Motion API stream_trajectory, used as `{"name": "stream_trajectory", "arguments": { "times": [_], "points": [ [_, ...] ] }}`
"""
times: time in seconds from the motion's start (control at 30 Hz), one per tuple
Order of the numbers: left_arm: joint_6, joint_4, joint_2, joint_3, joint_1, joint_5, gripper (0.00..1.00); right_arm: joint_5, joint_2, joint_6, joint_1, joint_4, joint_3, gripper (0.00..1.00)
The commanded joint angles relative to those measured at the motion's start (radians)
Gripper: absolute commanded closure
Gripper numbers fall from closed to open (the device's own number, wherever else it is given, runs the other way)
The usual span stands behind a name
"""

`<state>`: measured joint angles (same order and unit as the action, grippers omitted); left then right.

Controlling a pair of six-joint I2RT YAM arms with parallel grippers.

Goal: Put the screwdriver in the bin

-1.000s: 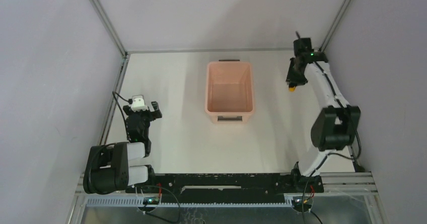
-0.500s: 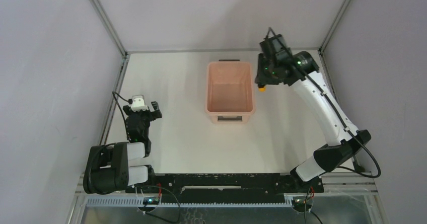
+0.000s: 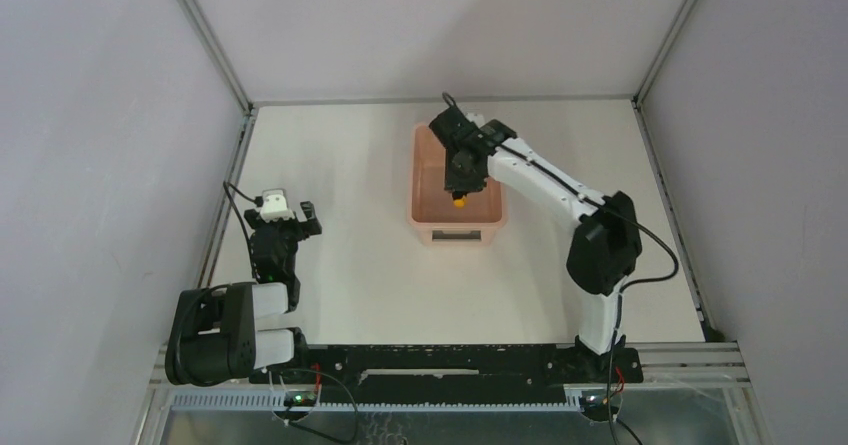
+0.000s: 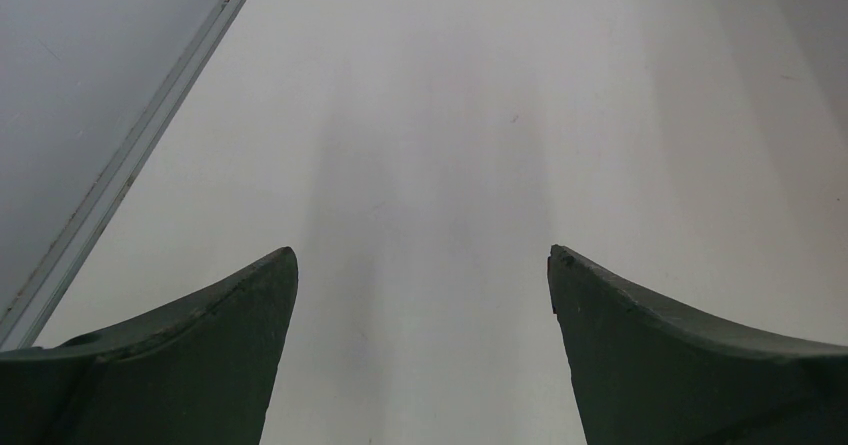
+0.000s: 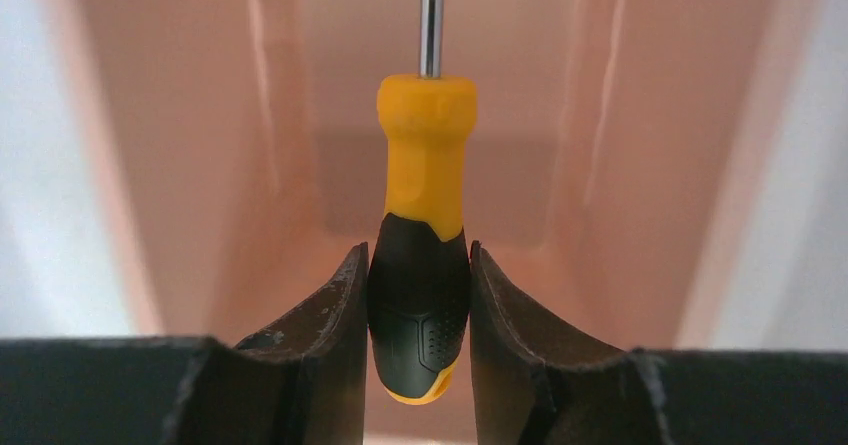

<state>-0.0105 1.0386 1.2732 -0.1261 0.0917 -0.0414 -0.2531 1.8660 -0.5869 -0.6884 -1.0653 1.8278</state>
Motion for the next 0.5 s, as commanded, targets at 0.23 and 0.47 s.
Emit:
{"name": "stream_trajectory", "arguments": {
  "times": [0.23,0.47],
  "points": [
    [0.003,0.044,-0.018,-0.051,-0.003,-0.003,0.00,0.038,0.140,-0.023,-0.007,0.371,-0.247,0.67],
    [0.003,0.044,-0.019,-0.051,-0.003,-0.003,0.00,0.052,0.165,-0.020,-0.007,0.389,-0.251,0.49]
  ]
}}
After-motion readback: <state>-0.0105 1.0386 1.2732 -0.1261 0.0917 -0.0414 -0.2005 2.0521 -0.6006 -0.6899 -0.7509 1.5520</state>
